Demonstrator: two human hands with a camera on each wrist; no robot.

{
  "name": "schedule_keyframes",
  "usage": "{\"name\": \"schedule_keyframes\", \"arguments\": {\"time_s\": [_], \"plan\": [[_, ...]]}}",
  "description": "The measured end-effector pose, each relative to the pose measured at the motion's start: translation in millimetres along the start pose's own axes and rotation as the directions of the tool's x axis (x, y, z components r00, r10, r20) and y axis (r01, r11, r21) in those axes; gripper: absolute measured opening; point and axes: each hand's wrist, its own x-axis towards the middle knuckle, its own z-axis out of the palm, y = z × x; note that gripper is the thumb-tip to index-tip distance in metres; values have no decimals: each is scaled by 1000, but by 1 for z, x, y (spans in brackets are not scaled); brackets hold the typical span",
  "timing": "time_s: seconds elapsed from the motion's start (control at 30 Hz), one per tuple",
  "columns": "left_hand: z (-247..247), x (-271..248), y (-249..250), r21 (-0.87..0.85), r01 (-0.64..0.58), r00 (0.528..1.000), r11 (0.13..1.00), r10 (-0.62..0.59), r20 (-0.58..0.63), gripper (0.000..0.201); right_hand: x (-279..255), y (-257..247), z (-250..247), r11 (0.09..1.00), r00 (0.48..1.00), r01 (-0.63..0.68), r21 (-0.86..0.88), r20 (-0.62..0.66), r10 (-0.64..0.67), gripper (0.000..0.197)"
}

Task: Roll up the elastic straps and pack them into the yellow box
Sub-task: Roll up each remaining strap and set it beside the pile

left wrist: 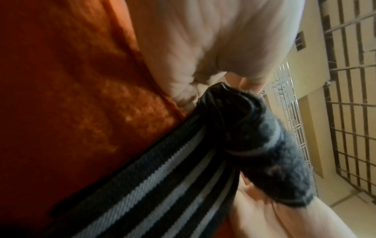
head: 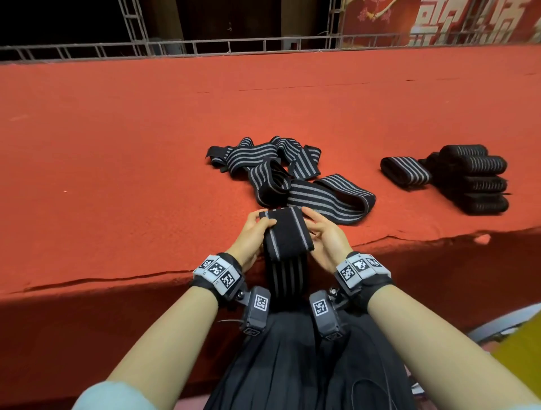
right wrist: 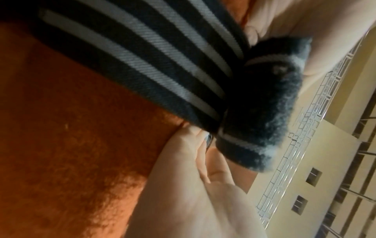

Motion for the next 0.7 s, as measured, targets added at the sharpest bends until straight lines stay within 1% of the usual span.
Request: {"name": "schedule_keyframes", "arguments": {"time_s": [0.03, 0.07, 0.1, 0.17, 0.2, 0.23, 0.3, 0.37, 0.4, 0.43, 0.47, 0.53, 0.57, 0.63, 0.7], "plan": [[-1, 2, -1, -11, 5, 999, 1000, -5, -34, 31, 0, 0, -2, 999, 999, -33, -7, -7, 33, 35], [-2, 3, -1, -33, 12, 998, 999, -14, -65, 33, 1, 0, -2, 995, 997, -74, -72, -6, 74, 35], [-4, 5, -2, -66, 25, 996, 997, -31, -84, 35, 2, 1, -2, 975, 993, -112, -190, 4, 115, 40], [-7, 6, 0, -146, 31, 997, 989, -41, -69, 34, 1, -2, 5, 893, 985, -147, -425, 18, 171, 58], [-7, 4, 2, -183, 28, 998, 983, -38, -52, 32, 3, -2, 7, 853, 979, -161, -497, 30, 202, 63], [-8, 2, 3, -217, 33, 999, 976, -41, -35, 31, 3, -4, 10, 833, 972, -167, -528, 54, 230, 65], [-11, 2, 3, -266, 41, 999, 963, -44, -4, 32, 1, -8, 13, 816, 956, -178, -550, 100, 277, 60], [-13, 2, 3, -294, 34, 999, 955, -31, 13, 36, 1, -13, 14, 760, 945, -121, -638, 161, 286, 42], [-13, 3, 2, -297, 22, 1000, 955, -19, 13, 38, 3, -13, 12, 740, 947, -81, -668, 179, 266, 36], [-13, 3, 2, -270, 5, 1000, 963, -2, 14, 39, 5, -13, 11, 741, 956, -49, -669, 184, 229, 35], [-13, 3, 0, -223, -10, 999, 975, 19, 36, 40, 6, -12, 10, 773, 963, -30, -634, 191, 193, 36], [-10, 2, -4, -67, -59, 993, 996, 65, 96, 44, 8, -12, 8, 851, 971, 2, -525, 206, 124, 39], [-9, 2, -7, 18, -94, 989, 995, 91, 117, 48, 8, -12, 6, 872, 974, 20, -490, 207, 94, 39], [-9, 4, -13, 118, -140, 982, 983, 123, 140, 49, 8, -13, 2, 879, 977, 49, -474, 206, 57, 38], [-11, 7, -14, 124, -143, 981, 982, 123, 153, 47, 6, -15, 1, 872, 975, 52, -487, 215, 62, 39]]}}
